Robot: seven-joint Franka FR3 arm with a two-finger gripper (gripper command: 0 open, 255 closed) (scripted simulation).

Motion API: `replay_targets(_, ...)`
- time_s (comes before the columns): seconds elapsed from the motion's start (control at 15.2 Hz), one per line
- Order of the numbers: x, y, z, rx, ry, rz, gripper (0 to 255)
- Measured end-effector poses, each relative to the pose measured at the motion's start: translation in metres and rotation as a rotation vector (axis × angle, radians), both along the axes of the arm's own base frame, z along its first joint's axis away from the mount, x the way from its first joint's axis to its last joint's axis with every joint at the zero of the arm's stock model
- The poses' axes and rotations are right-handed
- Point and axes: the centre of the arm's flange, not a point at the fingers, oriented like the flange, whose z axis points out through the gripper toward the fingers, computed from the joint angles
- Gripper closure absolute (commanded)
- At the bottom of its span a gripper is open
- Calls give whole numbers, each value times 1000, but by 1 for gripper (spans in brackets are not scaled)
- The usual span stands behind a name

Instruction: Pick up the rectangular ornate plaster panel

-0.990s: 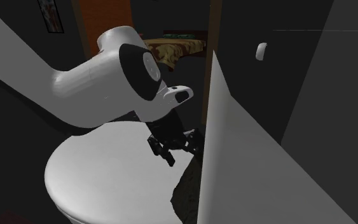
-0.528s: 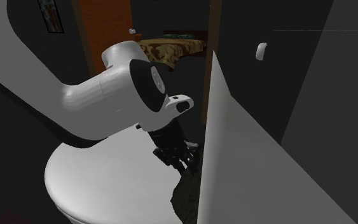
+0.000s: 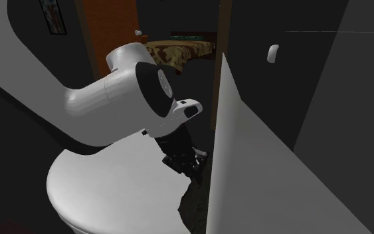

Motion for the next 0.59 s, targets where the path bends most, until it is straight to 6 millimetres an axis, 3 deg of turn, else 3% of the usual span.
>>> replay_targets(0.59, 1, 1, 41, 0, 0, 0, 255)
